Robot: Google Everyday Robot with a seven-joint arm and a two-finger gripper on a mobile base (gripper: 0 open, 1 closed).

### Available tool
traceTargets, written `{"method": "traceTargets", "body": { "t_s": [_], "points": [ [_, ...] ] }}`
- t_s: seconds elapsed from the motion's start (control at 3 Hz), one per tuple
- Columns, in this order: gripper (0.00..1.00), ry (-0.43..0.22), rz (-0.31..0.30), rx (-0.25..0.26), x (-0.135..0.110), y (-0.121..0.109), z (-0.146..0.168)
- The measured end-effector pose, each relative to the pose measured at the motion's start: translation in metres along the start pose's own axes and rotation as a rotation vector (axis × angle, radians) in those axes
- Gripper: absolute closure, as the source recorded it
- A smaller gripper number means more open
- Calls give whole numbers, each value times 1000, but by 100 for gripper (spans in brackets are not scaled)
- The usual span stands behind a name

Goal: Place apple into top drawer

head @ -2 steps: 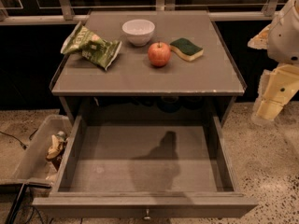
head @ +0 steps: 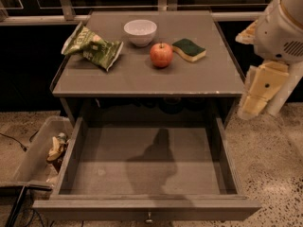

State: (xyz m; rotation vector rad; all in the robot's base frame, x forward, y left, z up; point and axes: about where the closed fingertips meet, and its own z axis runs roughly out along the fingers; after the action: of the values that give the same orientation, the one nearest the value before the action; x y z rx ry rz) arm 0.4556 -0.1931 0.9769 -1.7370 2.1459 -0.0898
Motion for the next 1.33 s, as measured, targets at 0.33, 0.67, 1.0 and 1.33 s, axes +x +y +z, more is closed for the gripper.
{"method": "traceTargets", "body": {
  "t_s": [0.33, 0.67, 1.0, 1.33],
  "points": [
    [0, -112, -53, 34, -38, -24, 8],
    [0, -213, -32, 66, -67, -64, 19],
    [0, -216, -32, 66, -67, -64, 20],
    [0, -256, -47, 65, -82, -83, 40]
  ]
}}
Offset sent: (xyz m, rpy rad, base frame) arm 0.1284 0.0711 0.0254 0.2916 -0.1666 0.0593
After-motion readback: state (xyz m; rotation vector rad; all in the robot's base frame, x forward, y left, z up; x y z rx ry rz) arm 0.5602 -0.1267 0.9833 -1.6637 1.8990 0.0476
